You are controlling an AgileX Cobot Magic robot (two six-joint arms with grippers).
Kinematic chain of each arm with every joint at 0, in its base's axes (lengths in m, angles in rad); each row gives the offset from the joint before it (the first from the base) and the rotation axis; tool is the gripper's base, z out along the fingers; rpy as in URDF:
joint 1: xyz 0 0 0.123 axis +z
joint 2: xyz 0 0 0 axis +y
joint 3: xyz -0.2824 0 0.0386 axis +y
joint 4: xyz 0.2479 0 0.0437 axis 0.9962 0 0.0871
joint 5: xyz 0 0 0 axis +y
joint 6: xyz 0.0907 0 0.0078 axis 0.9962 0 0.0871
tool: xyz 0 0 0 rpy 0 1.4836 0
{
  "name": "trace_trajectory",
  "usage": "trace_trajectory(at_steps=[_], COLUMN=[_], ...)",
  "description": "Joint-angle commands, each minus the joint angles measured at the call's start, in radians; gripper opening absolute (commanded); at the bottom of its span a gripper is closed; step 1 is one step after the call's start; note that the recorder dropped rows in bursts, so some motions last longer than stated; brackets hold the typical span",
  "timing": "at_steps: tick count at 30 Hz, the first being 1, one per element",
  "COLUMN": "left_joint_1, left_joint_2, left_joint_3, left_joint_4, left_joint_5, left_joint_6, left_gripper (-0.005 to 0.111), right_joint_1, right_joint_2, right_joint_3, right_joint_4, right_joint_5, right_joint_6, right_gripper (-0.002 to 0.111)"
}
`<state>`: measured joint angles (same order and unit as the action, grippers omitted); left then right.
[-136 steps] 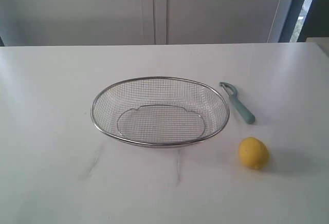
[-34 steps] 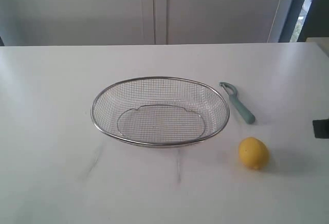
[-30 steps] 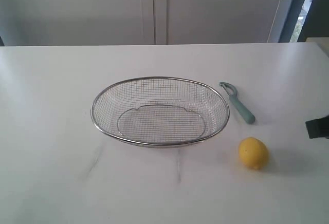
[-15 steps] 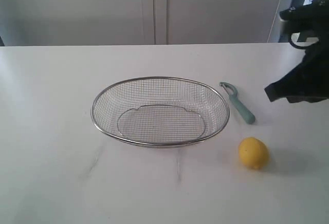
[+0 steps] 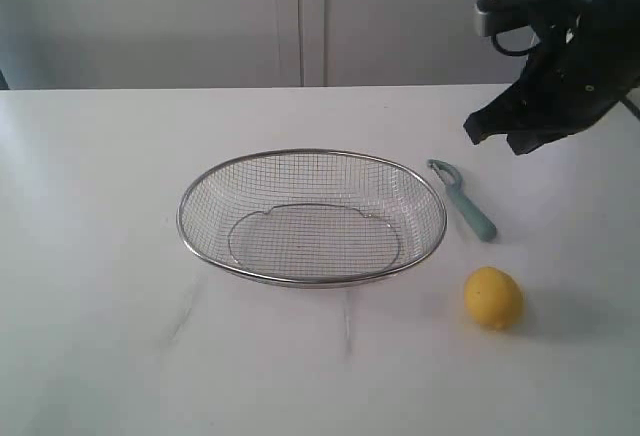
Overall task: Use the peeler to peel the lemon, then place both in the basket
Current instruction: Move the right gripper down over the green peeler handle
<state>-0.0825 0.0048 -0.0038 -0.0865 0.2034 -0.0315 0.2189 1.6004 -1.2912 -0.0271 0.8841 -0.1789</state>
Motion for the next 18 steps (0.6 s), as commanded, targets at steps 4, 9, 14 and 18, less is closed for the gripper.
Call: trace_trajectory(at_steps=[4, 9, 14, 18], left_joint_1=[-0.004, -0.004, -0.004, -0.004], left_joint_2=[-0.005, -0.005, -0.005, -0.005], left_joint_3=[0.004, 0.004, 0.004, 0.004], left_joint_4=[-0.009, -0.009, -0.009, -0.009], left_joint_5=[-0.001, -0.001, -0.001, -0.001], left_joint_6=[-0.005, -0.005, -0.005, -0.005], left_gripper=[0.0, 0.0, 0.0, 0.0], right_joint_1=[-0.001, -0.001, -0.001, -0.024], right_joint_2=[0.161, 0.242, 0.3, 0.349], right_joint_3=[-0.143, -0.21, -0.24, -0.267], right_joint_4=[-0.01, -0.01, -0.019, -0.023], right_joint_5=[0.089, 0.107, 0.101, 0.101], right_joint_6=[-0.09, -0.12, -0.186, -0.184], right_gripper=[0.002, 0.023, 0.031, 0.031])
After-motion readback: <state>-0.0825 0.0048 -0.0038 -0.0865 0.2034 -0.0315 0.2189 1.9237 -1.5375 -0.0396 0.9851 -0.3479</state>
